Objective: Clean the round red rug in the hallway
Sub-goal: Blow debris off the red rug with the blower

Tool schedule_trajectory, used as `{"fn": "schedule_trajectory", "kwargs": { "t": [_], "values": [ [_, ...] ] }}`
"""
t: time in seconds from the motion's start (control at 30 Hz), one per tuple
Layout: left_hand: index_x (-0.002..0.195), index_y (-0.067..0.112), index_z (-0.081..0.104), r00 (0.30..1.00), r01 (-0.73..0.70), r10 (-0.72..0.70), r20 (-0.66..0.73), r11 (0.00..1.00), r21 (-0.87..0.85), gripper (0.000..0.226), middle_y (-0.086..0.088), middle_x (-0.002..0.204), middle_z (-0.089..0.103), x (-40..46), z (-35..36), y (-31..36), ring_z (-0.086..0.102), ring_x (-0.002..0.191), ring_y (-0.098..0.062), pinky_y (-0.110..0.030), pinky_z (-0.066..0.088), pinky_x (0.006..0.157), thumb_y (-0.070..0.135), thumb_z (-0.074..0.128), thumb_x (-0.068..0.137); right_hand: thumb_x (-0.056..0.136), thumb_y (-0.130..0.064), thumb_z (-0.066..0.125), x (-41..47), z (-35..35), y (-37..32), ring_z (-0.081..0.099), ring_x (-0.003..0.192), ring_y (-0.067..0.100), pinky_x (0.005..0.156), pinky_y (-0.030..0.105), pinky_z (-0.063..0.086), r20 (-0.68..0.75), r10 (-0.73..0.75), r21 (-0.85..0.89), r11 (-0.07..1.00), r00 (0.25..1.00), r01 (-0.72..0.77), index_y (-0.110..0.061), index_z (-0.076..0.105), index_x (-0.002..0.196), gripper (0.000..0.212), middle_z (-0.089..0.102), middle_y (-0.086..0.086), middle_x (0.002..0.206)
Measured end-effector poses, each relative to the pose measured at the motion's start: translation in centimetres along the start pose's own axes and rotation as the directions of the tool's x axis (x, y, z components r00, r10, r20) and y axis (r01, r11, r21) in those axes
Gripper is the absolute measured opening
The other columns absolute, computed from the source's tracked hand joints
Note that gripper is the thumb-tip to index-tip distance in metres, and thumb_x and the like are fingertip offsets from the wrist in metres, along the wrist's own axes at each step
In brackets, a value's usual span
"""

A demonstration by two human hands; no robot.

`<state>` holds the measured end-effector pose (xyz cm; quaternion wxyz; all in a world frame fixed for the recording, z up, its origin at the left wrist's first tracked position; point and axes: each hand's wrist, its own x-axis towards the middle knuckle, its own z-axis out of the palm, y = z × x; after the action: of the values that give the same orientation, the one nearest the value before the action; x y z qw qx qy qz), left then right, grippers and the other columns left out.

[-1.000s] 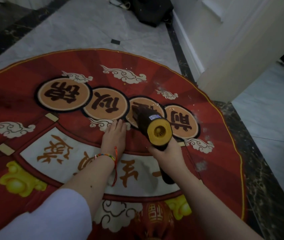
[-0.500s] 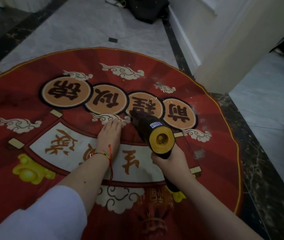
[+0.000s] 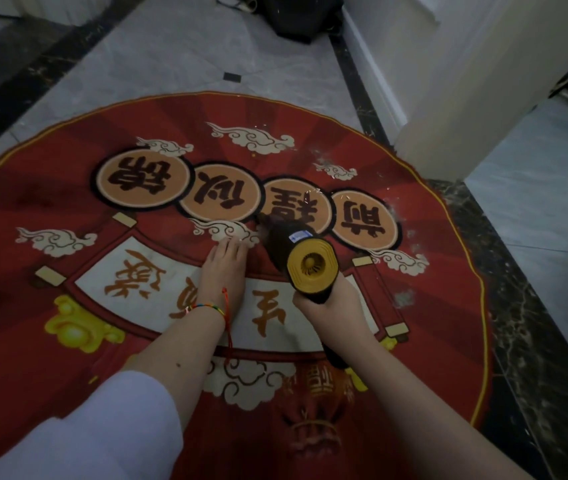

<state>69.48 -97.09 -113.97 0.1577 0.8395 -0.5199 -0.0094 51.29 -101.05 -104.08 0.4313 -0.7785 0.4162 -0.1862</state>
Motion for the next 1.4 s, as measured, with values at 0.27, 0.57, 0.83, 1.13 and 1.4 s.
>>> {"fn": "schedule_trajectory", "kwargs": {
  "t": [0.27, 0.57, 0.83, 1.13, 1.4],
  "values": [
    [0.140, 0.007, 0.038, 1.000, 0.000, -0.001, 0.013, 1.000, 0.021, 0.048, -0.014, 0.147, 0.037, -0.2, 0.1, -0.4, 0.032, 0.135, -0.032, -0.041, 0.028, 0.112, 0.005, 0.037, 0.092, 0.078, -0.009, 0.070, -0.7, -0.3, -0.2, 0.053, 0.071, 0.002, 0.053, 0.006, 0.038, 0.044, -0.025, -0.017, 1.000, 0.999, 0.026, -0.017, 0.055, 0.094, 0.024, 0.056, -0.009, 0.078],
    [0.148, 0.006, 0.024, 0.999, 0.006, -0.008, 0.050, 1.000, 0.029, 0.051, -0.014, 0.155, 0.023, -0.1, 0.1, -0.4, 0.017, 0.143, -0.030, -0.039, 0.015, 0.116, 0.011, 0.031, 0.098, 0.079, -0.007, 0.066, 2.2, 1.5, -2.0, 0.050, 0.073, -0.002, 0.052, 0.002, 0.037, 0.005, -0.011, 0.056, 0.998, 1.000, 0.011, -0.024, 0.051, 0.097, 0.030, 0.054, -0.015, 0.080],
    [0.145, 0.008, 0.031, 0.999, -0.018, 0.017, 0.045, 0.999, 0.027, 0.048, -0.014, 0.150, 0.031, -0.3, 0.0, -0.5, 0.023, 0.140, -0.031, -0.040, 0.020, 0.115, 0.008, 0.031, 0.097, 0.078, -0.005, 0.068, -2.9, -2.0, -0.7, 0.053, 0.065, 0.004, 0.051, 0.007, 0.040, 0.038, 0.019, -0.034, 0.999, 0.999, -0.018, -0.016, 0.054, 0.085, 0.019, 0.058, -0.004, 0.074],
    [0.144, 0.008, 0.030, 0.997, -0.012, 0.007, 0.075, 0.998, 0.069, 0.049, -0.014, 0.151, 0.029, -1.2, -0.5, -0.7, 0.020, 0.142, -0.030, -0.040, 0.020, 0.117, 0.007, 0.036, 0.095, 0.078, -0.010, 0.068, -0.7, -0.6, -1.2, 0.050, 0.067, 0.004, 0.049, 0.006, 0.036, 0.043, 0.007, -0.066, 0.998, 0.999, -0.004, -0.024, 0.047, 0.086, 0.026, 0.051, -0.012, 0.073],
    [0.146, 0.015, 0.025, 0.989, 0.073, -0.085, 0.117, 0.992, 0.100, 0.049, -0.012, 0.155, 0.022, -2.0, -1.4, -1.7, 0.017, 0.142, -0.032, -0.040, 0.018, 0.116, 0.013, 0.034, 0.099, 0.075, -0.006, 0.068, -4.8, -2.9, -1.3, 0.047, 0.058, 0.001, 0.051, 0.012, 0.036, 0.135, -0.038, -0.128, 0.990, 0.990, 0.056, -0.012, 0.052, 0.084, 0.019, 0.053, -0.005, 0.069]
  ]
}}
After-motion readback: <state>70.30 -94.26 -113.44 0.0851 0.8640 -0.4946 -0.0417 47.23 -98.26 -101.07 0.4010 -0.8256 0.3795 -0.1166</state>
